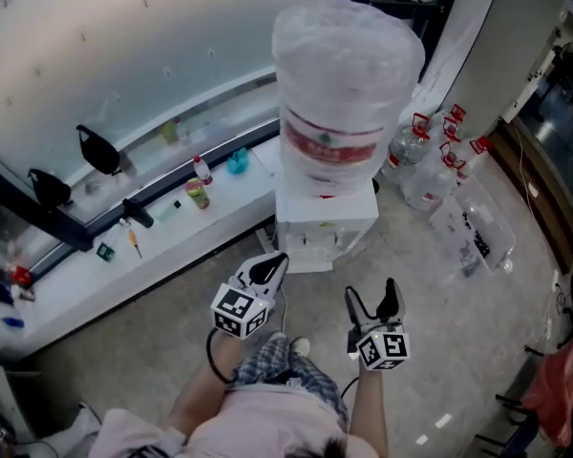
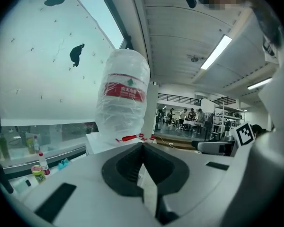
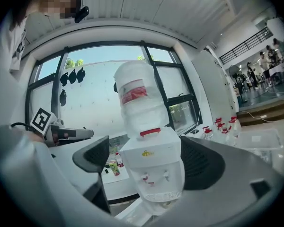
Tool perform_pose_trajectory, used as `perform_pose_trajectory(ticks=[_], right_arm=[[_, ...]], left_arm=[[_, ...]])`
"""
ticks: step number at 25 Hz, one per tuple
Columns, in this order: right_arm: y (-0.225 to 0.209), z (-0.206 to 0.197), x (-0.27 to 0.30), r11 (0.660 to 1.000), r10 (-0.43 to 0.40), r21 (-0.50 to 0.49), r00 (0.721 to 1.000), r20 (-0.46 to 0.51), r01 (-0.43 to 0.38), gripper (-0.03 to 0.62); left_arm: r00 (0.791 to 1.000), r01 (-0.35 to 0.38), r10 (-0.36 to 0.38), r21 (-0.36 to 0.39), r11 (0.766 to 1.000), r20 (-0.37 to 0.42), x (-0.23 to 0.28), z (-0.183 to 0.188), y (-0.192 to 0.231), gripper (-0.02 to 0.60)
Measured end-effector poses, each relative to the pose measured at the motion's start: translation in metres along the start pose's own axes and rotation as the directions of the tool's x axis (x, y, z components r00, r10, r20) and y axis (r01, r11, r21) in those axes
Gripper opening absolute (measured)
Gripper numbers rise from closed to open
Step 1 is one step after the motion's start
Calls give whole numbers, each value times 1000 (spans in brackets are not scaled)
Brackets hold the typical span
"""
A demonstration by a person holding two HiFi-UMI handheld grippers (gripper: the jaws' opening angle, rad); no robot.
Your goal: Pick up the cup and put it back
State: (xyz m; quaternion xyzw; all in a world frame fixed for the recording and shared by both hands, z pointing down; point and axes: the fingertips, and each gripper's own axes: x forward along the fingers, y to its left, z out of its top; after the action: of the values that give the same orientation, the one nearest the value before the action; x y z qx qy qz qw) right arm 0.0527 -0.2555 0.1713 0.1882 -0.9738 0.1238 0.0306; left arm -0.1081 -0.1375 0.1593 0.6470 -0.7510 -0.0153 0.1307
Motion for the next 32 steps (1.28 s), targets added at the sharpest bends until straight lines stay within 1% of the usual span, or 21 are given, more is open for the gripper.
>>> perform_pose_trajectory(ticks=[4,9,15,20,23,26,29,32], right_arm=[[13,-2,10,1000,8,-3,1000,-7,-8,465],[20,-7,17,1000,16,0,1000,-7,-16,465],[23,-16,23,999,50,-4,999,-15,-50,465],[14,-23,29,997,82,-16,997,-14,-82,465],[5,-36,31,994,104,-26,994,-18,-104,465],[-8,-57,38,991,131,-36,991,-20,-131,465],[-22,-90,41,988,150,-30,988,-29,-150,465],[-39,-122,54,984,172,-39,985,-26,-173,465]], left_arm=[[1000,-15,15,-10,1000,2,-7,0,13,25],[1000,-7,7,-14,1000,4,-8,-6,16,25],[1000,-17,17,-11,1000,6,-6,-15,14,25],[999,-48,48,-15,999,17,-2,-27,13,25],[997,-67,68,-13,998,21,2,-44,12,25],[996,-88,88,-10,996,32,12,-68,16,25],[993,-111,112,-14,994,35,23,-104,23,25],[993,-110,110,0,994,35,43,-140,32,25]])
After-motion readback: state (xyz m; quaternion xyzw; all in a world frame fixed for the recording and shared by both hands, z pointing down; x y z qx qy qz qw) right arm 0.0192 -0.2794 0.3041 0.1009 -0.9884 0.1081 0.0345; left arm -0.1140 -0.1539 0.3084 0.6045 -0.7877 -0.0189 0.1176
